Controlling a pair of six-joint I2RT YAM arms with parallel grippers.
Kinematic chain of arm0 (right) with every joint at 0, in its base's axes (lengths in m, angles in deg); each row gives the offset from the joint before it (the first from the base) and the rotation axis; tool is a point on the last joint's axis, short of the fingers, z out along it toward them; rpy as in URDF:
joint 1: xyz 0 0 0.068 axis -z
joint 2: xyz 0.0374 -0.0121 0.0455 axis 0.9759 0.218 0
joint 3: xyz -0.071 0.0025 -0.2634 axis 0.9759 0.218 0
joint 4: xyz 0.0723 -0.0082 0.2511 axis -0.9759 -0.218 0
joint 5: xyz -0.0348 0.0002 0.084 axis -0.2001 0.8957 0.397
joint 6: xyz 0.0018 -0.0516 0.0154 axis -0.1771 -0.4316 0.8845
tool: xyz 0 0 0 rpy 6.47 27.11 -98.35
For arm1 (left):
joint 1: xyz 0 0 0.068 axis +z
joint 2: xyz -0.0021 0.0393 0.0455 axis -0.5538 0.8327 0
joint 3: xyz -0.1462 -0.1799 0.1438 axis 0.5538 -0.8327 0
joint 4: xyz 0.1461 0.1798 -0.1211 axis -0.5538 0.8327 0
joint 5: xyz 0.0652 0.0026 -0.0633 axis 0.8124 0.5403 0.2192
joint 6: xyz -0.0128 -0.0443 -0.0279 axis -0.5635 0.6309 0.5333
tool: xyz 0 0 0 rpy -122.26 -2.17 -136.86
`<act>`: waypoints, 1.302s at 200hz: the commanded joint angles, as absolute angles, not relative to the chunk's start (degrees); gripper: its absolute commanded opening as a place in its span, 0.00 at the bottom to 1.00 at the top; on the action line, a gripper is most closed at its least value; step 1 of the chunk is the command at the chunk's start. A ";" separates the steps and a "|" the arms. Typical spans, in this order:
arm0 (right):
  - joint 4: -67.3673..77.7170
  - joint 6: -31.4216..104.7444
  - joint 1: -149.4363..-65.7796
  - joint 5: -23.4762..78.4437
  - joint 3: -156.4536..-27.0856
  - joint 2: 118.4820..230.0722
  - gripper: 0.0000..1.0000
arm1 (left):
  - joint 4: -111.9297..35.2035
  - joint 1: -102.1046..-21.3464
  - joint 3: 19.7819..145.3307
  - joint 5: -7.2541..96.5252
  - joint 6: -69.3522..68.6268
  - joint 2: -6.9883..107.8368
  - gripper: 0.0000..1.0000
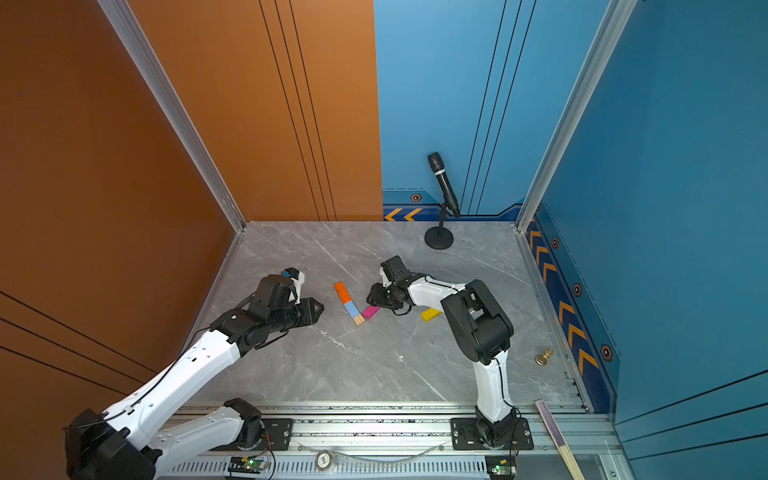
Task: Assemble the letter v with building blocks
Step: Assemble the building block at the center of the board.
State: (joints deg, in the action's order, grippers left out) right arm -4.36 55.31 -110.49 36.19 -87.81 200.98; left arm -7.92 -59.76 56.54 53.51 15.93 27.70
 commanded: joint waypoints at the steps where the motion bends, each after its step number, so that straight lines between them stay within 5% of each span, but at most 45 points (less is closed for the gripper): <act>1: -7.04 55.22 -110.95 34.32 -86.93 198.92 0.50 | -7.11 -59.14 55.77 54.89 16.20 27.94 0.41; 260: -7.54 56.10 -112.18 33.91 -85.43 197.05 0.42 | -7.11 -59.38 55.80 54.75 15.95 28.56 0.43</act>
State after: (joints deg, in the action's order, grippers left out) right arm -5.73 55.35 -111.60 34.77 -86.57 199.67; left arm -7.92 -59.76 56.39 53.71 15.93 28.25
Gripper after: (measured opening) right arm 0.426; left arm 0.429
